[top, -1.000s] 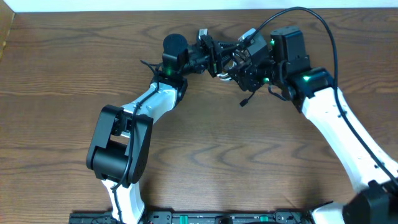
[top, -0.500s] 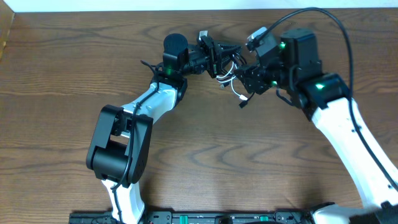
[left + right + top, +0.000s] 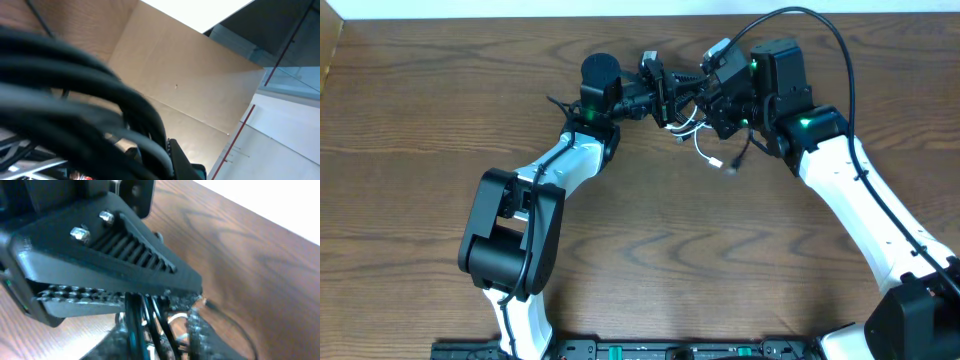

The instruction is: Untangle cables

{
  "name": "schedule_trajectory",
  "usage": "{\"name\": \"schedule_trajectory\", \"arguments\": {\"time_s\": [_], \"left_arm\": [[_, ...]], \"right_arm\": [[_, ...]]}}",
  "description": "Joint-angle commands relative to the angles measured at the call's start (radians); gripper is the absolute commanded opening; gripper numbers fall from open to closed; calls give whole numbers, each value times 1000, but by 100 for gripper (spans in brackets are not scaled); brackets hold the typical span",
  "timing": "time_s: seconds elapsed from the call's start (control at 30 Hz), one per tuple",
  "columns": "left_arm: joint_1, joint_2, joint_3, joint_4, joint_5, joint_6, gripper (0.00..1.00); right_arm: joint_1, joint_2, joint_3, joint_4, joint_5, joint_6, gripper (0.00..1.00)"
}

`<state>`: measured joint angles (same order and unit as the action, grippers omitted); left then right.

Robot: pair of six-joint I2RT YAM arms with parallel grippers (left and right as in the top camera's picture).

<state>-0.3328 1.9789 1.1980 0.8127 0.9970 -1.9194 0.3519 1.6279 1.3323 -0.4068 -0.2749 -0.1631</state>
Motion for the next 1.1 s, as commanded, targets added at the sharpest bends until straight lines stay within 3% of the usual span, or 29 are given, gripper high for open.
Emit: {"name": "schedule_trajectory", "arguments": {"time_s": [0.0, 0.17, 0.27, 0.37, 0.43, 0.47, 0.57, 0.8, 0.93, 1.07], "left_arm": [[-1, -10, 12, 21, 54, -23, 8], [0, -10, 12, 38, 58, -23, 7], [0, -10, 12, 38, 58, 5, 10], [10, -10, 12, 38, 100, 103, 24], [26, -10, 12, 60, 133, 211, 26], [37, -10, 12, 79, 146, 238, 34], [81, -16, 12, 214, 183, 239, 47], [158, -41, 12, 273, 277, 286, 50], [146, -41, 12, 172, 320, 354, 50], [115, -41, 12, -21, 311, 521, 62]], "right_arm": [[-6, -5, 10, 0, 6, -2, 17], [-6, -5, 10, -17, -14, 6, 1], [-6, -5, 10, -22, -19, 35, 1], [-21, -6, 10, -26, -20, 99, 1], [-40, -6, 10, -33, -26, 149, 1], [-49, -8, 10, -40, -35, 166, 1], [-104, -9, 10, -61, -162, 186, 1], [-196, -29, 10, -64, -259, 268, 1], [-203, -42, 10, -64, -248, 268, 1], [-203, -42, 10, -77, -220, 290, 1]]}}
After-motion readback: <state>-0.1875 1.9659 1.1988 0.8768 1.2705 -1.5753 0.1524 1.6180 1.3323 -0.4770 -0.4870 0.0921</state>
